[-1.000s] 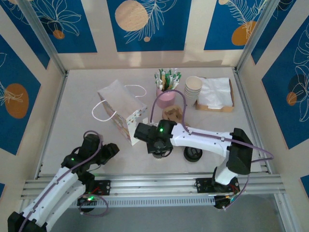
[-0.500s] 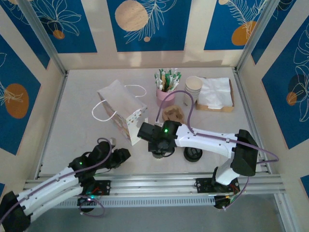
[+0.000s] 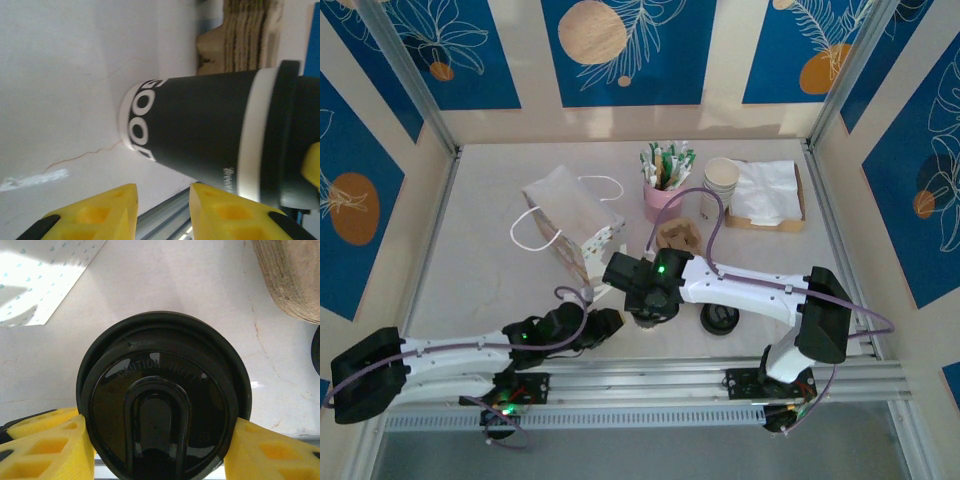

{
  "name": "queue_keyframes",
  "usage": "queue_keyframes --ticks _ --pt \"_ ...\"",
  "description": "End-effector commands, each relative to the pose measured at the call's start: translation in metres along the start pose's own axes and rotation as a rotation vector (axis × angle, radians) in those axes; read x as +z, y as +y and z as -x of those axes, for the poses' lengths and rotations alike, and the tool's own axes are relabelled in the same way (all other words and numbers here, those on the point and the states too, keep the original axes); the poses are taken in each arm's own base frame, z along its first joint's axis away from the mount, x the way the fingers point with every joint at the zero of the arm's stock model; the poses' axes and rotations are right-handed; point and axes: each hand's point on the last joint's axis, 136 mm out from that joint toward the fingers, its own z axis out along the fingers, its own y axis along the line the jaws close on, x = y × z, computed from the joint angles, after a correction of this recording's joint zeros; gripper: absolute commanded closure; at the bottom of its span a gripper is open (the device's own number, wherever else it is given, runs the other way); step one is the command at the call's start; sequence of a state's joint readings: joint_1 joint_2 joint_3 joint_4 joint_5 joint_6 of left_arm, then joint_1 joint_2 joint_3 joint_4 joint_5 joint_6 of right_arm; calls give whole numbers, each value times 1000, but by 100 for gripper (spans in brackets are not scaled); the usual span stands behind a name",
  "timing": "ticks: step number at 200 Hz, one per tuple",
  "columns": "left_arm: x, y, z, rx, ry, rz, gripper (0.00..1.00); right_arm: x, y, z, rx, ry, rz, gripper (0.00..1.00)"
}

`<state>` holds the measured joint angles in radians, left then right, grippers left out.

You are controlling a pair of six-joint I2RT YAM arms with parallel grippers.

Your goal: Pack the takeout coffee

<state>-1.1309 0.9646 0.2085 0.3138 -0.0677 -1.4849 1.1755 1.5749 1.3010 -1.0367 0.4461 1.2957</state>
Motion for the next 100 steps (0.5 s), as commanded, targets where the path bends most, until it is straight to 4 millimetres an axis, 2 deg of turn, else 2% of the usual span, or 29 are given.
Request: queue_keyframes --ticks 1,50,100 --pt "-5 -32 8 -3 -48 -87 66 15 -9 -21 19 97 -65 52" --pt "-9 -41 7 32 -40 -92 65 -4 -2 -5 3 37 -27 42" --pt "-5 -46 4 43 -26 -98 64 -13 1 1 10 22 -2 40"
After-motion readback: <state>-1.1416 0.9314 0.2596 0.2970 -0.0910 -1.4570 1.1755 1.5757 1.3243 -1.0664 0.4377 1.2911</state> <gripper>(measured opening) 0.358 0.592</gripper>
